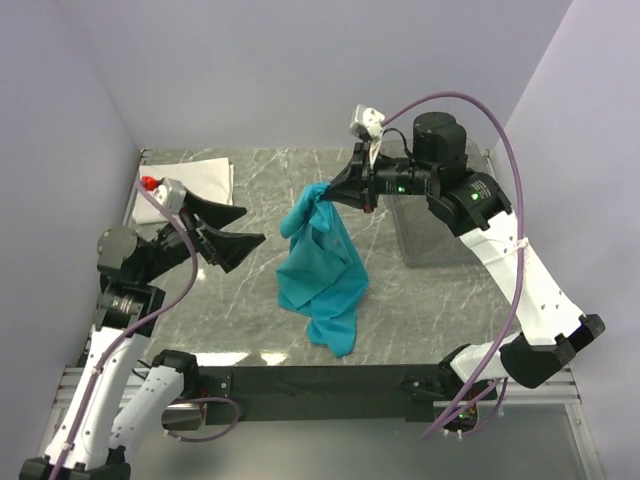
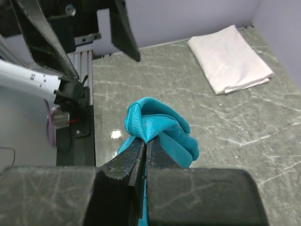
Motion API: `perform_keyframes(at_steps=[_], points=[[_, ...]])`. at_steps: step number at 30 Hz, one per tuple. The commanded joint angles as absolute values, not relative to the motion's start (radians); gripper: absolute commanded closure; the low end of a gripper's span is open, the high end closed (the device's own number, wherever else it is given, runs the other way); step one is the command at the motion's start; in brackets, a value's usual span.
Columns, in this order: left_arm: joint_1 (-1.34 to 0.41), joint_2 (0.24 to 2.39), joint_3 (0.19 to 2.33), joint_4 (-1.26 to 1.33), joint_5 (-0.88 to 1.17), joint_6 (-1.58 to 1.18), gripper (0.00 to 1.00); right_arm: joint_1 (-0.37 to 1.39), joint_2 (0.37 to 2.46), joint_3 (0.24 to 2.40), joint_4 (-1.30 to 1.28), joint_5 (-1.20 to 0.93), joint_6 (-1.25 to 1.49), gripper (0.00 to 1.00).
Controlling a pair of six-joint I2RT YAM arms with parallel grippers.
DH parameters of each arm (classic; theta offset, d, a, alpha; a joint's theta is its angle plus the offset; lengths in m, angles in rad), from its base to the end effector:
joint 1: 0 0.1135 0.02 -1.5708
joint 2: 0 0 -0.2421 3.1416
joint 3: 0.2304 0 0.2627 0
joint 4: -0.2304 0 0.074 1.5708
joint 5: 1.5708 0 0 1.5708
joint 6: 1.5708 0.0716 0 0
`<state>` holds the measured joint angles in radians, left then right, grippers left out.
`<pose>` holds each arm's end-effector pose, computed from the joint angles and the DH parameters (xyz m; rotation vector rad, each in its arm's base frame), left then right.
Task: Fold and stack the t-shirts
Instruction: Move the tshirt to the center of the board
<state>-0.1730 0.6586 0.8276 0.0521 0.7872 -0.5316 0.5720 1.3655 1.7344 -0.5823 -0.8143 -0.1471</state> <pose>0.1805 -0.0830 0.3911 0.4456 1.4435 -1.1008 0.2307 0.2105 0.4726 -1.1717 1.4074 1.0233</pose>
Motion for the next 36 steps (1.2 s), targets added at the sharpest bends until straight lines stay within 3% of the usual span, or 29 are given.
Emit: perform_keyframes(at_steps=[1,9,14,15,16,18,19,26,36], points=[[-0.235,0.722,0.912,0.054,0.775,-0.419,0.01,0.598,1.330,1.729,-0.589,-0.828,-0.219,1.00],[-0.492,0.916,1.071,-0.098,0.605,-0.190,0.03,0.646,1.324,1.723,-0.623,-0.822,-0.274,1.00],[-0.551,0.992,1.134,-0.143,0.517,-0.108,0.16,0.660,1.318,1.724,-0.638,-0.810,-0.293,1.00],[-0.557,1.002,1.141,-0.161,0.514,-0.101,0.23,0.658,1.318,1.729,-0.638,-0.807,-0.295,1.00],[-0.557,1.009,1.163,-0.181,0.508,-0.092,0.49,0.660,1.318,1.730,-0.640,-0.802,-0.296,1.00],[-0.558,1.025,1.184,-0.231,0.473,-0.075,0.74,0.660,1.315,1.736,-0.641,-0.792,-0.301,1.00],[-0.558,1.022,1.198,-0.244,0.456,-0.066,0.98,0.660,1.313,1.738,-0.641,-0.773,-0.302,1.00],[-0.557,0.885,1.196,-0.233,0.377,-0.061,0.99,0.676,1.333,1.747,-0.623,-0.726,-0.291,1.00],[-0.557,0.864,1.203,-0.244,0.285,-0.057,0.99,0.692,1.492,1.919,-0.557,-0.554,-0.268,1.00]])
